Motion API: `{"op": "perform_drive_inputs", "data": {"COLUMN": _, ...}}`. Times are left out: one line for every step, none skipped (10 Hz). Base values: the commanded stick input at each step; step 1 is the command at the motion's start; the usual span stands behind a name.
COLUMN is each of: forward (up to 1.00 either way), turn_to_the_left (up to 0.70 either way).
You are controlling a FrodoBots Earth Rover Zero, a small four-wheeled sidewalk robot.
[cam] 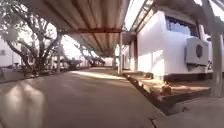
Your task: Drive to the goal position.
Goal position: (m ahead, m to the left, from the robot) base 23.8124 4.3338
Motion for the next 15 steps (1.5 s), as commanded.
{"op": "perform_drive_inputs", "data": {"forward": 0.85, "turn_to_the_left": 0.34}}
{"op": "perform_drive_inputs", "data": {"forward": 0.85, "turn_to_the_left": 0.05}}
{"op": "perform_drive_inputs", "data": {"forward": 0.85, "turn_to_the_left": 0.00}}
{"op": "perform_drive_inputs", "data": {"forward": 0.81, "turn_to_the_left": 0.00}}
{"op": "perform_drive_inputs", "data": {"forward": 0.51, "turn_to_the_left": 0.00}}
{"op": "perform_drive_inputs", "data": {"forward": 0.00, "turn_to_the_left": 0.00}}
{"op": "perform_drive_inputs", "data": {"forward": 0.00, "turn_to_the_left": 0.00}}
{"op": "perform_drive_inputs", "data": {"forward": -0.08, "turn_to_the_left": 0.00}}
{"op": "perform_drive_inputs", "data": {"forward": -0.79, "turn_to_the_left": 0.00}}
{"op": "perform_drive_inputs", "data": {"forward": -0.44, "turn_to_the_left": 0.00}}
{"op": "perform_drive_inputs", "data": {"forward": 0.56, "turn_to_the_left": 0.00}}
{"op": "perform_drive_inputs", "data": {"forward": 0.85, "turn_to_the_left": 0.00}}
{"op": "perform_drive_inputs", "data": {"forward": 0.85, "turn_to_the_left": 0.00}}
{"op": "perform_drive_inputs", "data": {"forward": 0.85, "turn_to_the_left": 0.00}}
{"op": "perform_drive_inputs", "data": {"forward": 0.85, "turn_to_the_left": 0.00}}
